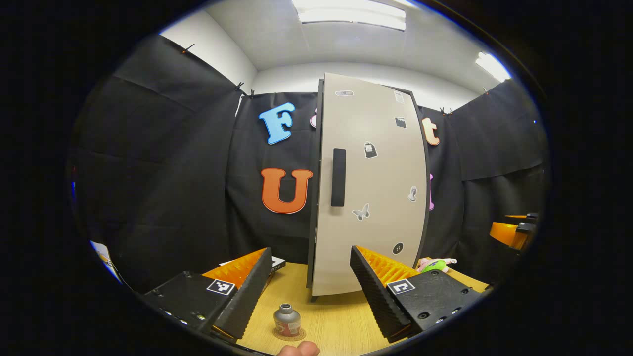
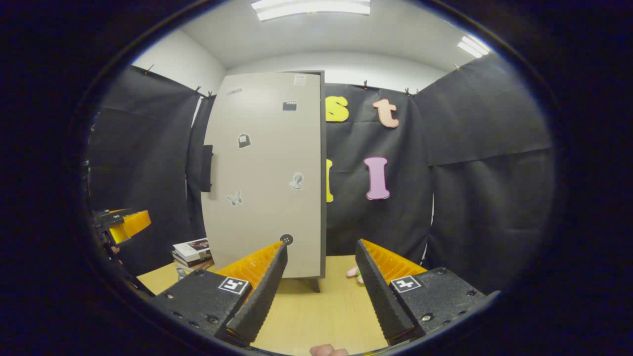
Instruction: Open the cabinet door with the right hand, grasp the bottle in the cabinet with the left hand and place it on the coaster, then close the cabinet door with the right hand.
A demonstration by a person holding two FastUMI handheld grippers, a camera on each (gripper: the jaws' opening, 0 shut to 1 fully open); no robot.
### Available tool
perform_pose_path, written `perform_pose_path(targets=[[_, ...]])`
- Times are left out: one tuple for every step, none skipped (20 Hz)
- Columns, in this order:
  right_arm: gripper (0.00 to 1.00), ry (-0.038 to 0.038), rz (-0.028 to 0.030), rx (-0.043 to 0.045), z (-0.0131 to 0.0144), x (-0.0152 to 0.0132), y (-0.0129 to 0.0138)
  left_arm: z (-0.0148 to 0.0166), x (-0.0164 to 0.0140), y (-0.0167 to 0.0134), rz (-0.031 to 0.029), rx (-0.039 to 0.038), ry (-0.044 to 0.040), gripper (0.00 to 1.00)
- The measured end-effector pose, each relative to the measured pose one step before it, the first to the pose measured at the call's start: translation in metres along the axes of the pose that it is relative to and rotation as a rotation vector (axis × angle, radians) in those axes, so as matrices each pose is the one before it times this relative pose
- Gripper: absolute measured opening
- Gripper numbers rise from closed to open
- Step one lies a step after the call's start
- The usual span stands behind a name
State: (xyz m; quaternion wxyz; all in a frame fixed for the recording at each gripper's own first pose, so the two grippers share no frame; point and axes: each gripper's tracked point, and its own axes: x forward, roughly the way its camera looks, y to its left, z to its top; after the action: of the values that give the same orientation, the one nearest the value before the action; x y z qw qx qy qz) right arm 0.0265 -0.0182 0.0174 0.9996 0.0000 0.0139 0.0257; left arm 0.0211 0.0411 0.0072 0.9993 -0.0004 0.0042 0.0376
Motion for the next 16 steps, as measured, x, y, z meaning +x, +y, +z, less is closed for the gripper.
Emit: perform_pose_path(targets=[[0.90,0.01276,-0.00785,0.00291,-0.00632,-0.00353,-0.00583,-0.00187,-0.00112,-0.00311,-0.00528,0.00042,-0.00149,0.95],[0.89,0.02013,-0.01594,-0.00459,-0.00990,-0.00298,-0.00623,-0.00077,-0.00036,-0.00136,0.00156,0.00215,-0.00333,0.95],[0.90,0.00887,-0.01898,-0.00104,-0.00416,-0.00225,-0.00761,-0.00146,-0.00104,-0.00218,-0.00104,0.00110,0.00131,0.95],[0.90,-0.00672,-0.01026,0.00768,0.00273,-0.00106,-0.00495,-0.00209,0.00026,-0.00263,-0.00493,-0.00183,0.00420,0.95],[0.90,-0.00792,-0.00202,0.01076,0.00299,-0.00093,-0.00174,-0.00149,-0.00026,-0.00274,-0.00509,-0.00173,0.00368,0.95],[0.90,-0.00642,-0.00058,0.00734,0.00087,-0.00110,-0.00103,0.00111,-0.00041,-0.00124,-0.00229,-0.00091,-0.00249,0.95],[0.90,-0.00890,-0.00374,0.00364,0.00296,-0.00093,-0.00177,0.00056,-0.00125,-0.00096,-0.00275,0.00009,-0.00077,0.95],[0.90,-0.00919,-0.00635,0.00086,0.00268,-0.00062,-0.00278,0.00056,-0.00097,-0.00151,-0.00375,0.00104,-0.00031,0.95],[0.90,-0.01186,-0.00068,0.00026,0.00428,0.00003,-0.00037,0.00095,-0.00021,-0.00037,-0.00314,0.00229,-0.00300,0.95],[0.90,-0.00935,0.00171,0.00059,0.00279,-0.00088,0.00036,0.00157,-0.00057,-0.00030,-0.00058,0.00326,-0.00605,0.95],[0.90,-0.00431,0.01072,0.00348,0.00219,-0.00072,0.00180,0.00181,-0.00079,-0.00059,0.00057,0.00500,-0.00527,0.95],[0.90,-0.00235,0.00932,0.00551,0.00030,-0.00152,0.00221,0.00044,-0.00046,-0.00131,0.00149,0.00578,0.00056,0.95],[0.90,0.00016,0.00393,0.00334,-0.00082,-0.00133,0.00010,0.00019,-0.00001,-0.00142,-0.00033,0.00334,-0.00158,0.95],[0.90,-0.00241,-0.00166,-0.00010,0.00009,-0.00172,-0.00264,0.00095,-0.00059,-0.00198,-0.00391,-0.00250,-0.00391,0.95],[0.90,-0.00262,-0.00675,-0.00248,0.00096,-0.00096,-0.00318,0.00087,-0.00089,-0.00190,-0.00537,-0.00646,-0.00114,0.95],[0.90,-0.00061,-0.00457,-0.00161,-0.00060,-0.00049,-0.00309,0.00015,-0.00158,-0.00164,-0.00332,-0.00457,0.00203,0.95]])
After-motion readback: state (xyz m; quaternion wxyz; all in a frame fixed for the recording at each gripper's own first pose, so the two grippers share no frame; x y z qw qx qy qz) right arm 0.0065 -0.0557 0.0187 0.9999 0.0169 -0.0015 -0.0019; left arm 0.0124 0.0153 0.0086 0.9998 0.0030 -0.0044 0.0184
